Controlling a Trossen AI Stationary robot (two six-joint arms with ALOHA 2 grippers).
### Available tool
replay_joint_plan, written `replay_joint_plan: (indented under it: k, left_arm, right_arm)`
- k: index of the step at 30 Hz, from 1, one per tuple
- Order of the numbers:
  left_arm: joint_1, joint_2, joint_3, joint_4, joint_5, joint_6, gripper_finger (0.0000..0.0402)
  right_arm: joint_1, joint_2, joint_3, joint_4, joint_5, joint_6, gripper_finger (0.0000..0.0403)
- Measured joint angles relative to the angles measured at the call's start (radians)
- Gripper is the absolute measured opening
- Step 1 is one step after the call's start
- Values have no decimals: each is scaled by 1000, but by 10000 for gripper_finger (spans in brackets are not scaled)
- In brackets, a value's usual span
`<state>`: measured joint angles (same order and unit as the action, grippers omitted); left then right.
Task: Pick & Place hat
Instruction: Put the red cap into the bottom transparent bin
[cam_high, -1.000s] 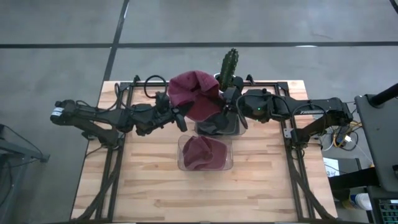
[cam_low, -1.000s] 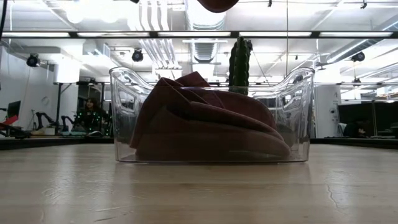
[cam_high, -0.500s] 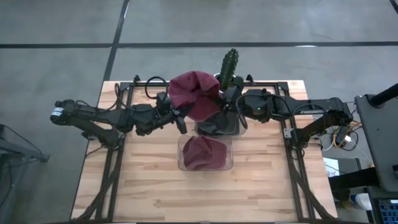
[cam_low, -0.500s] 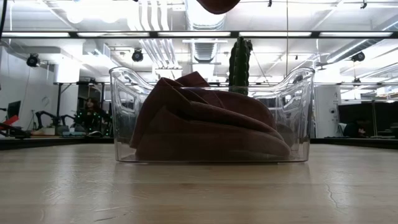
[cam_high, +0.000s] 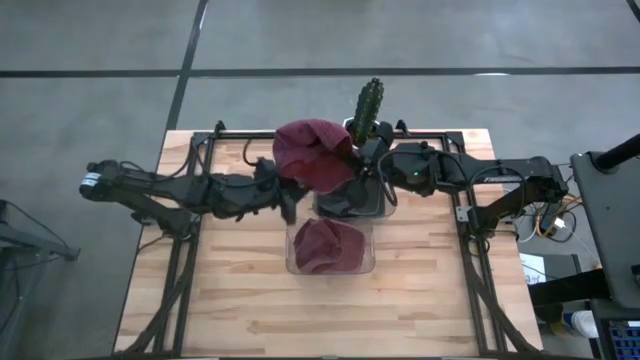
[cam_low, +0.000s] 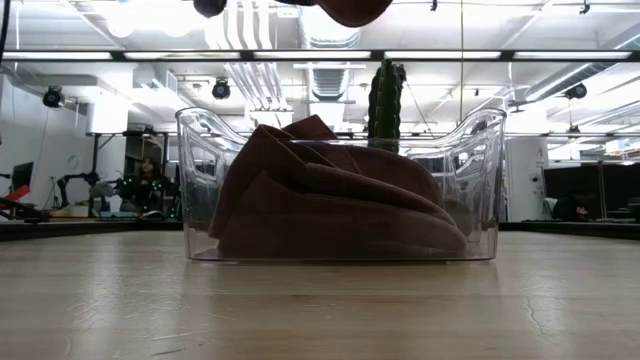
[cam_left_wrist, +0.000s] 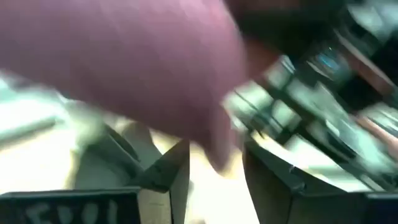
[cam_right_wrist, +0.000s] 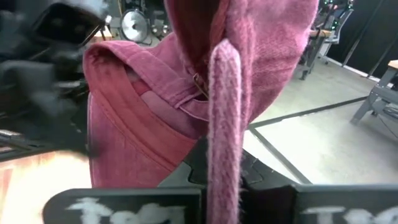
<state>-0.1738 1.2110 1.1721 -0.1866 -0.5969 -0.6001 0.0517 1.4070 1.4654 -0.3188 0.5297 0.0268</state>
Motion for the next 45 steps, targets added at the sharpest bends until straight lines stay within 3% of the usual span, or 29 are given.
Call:
replay_joint_plan:
  k: [4,8,13,18,22,31,45]
  left_arm:
    - [-4,-26,0,-109,237,-97,140]
    - [-33,-57,0,-211,330,-109,140]
    - [-52,-124,0,-393,282,-154,140]
    - [-61,-192,0,-538,141,-210,140]
    - [-61,-228,0,-555,99,-175,140]
    - [-61,-254,0,-556,97,-107,140]
    - [-61,-253,-1,-576,98,-88,140]
  right_arm:
    - [-1,-1,0,-39,0,9,12]
    - [-1,-7,0,-104,-14,30,12]
    - [-1,-37,0,-261,-142,108,12]
    - [0,-50,0,-360,-415,150,12]
    - [1,-11,0,-362,-629,115,12]
    - [-17,155,0,-361,-868,-8,12]
    - [-73,371,0,-382,-932,-56,12]
